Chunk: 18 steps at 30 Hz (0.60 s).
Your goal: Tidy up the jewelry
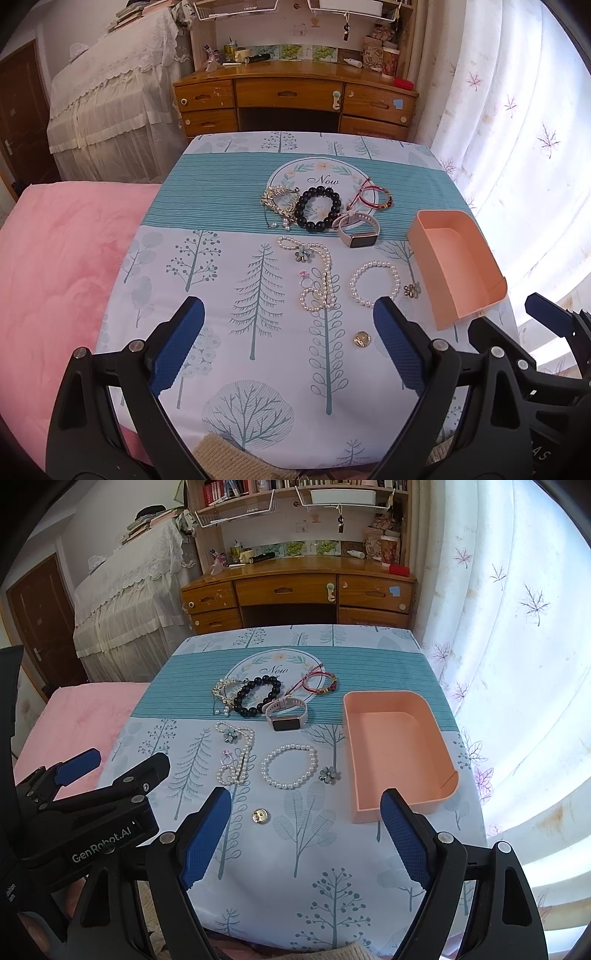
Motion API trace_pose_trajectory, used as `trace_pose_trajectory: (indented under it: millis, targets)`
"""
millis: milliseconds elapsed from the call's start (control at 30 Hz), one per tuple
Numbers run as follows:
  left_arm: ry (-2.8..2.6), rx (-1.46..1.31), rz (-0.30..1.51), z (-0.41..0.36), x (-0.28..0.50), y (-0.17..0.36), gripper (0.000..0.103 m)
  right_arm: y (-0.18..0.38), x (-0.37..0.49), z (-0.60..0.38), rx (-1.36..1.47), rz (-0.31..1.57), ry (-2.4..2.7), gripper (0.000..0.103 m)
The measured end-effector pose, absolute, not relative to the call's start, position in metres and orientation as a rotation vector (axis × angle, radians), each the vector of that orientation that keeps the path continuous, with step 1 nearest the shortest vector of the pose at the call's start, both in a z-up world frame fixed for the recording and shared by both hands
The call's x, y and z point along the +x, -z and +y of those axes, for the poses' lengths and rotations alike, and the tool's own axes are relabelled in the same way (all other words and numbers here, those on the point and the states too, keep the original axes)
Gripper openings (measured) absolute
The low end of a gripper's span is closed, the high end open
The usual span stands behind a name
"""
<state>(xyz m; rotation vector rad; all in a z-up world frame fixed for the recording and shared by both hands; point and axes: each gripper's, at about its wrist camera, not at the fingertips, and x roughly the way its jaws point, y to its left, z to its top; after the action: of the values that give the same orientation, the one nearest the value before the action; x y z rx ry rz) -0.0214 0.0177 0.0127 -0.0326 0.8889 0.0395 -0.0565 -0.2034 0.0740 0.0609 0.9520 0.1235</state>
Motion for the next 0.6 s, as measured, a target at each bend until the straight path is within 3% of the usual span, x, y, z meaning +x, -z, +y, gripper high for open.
trace_pose_trajectory:
  millis: [600]
  targets:
    - [-0.043, -0.034, 0.878, 0.019, -0.031, -0.018, 0.092, -0.076, -0.069, -0.204, 0.078, 0.949, -0.125, 0.085]
